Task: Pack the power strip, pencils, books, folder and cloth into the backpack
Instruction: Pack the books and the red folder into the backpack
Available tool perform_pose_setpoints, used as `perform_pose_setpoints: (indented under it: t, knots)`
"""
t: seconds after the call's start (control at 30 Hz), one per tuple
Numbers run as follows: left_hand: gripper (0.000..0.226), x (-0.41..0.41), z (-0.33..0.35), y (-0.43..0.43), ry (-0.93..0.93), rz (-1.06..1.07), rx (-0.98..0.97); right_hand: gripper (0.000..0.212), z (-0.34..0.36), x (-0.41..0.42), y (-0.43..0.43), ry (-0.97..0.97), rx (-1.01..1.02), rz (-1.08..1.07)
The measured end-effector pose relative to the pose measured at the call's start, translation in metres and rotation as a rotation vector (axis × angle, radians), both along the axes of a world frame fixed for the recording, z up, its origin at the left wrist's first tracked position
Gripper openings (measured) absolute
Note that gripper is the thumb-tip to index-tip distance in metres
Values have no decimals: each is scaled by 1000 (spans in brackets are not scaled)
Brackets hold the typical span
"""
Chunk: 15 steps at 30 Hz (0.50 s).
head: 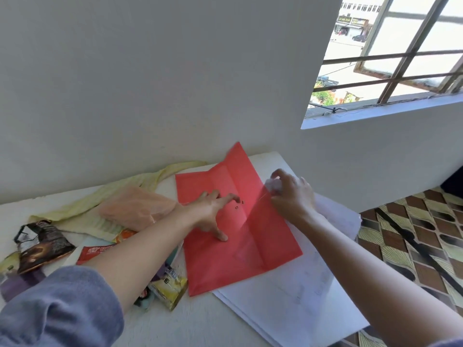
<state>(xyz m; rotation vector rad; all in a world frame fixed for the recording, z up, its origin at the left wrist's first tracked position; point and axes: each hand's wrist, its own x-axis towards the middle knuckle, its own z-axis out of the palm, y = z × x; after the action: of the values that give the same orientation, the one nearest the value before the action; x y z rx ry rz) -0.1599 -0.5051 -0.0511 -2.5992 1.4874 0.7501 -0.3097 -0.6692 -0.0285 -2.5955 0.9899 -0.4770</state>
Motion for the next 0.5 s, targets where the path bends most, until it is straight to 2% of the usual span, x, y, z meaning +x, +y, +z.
perform_pose_setpoints:
  t: [0.07, 0.17, 0.23, 0.37, 0.5]
  knots:
    - [110, -1, 0, 2, 7, -2, -3, 23, 8, 8, 7, -111, -161, 40]
    - [110, -3, 2, 8, 43, 0, -6, 29, 16, 12, 8, -222, -222, 121]
    - [112, -5, 3, 12, 49, -3, -9, 21, 20, 10, 3, -253, -223, 191]
    - [119, -4, 3, 12, 25, -1, 5, 32, 41, 12, -1, -240, -259, 441]
    - [122, 1, 3, 4, -48, -14, 32, 33, 65, 17, 12, -274, -365, 676]
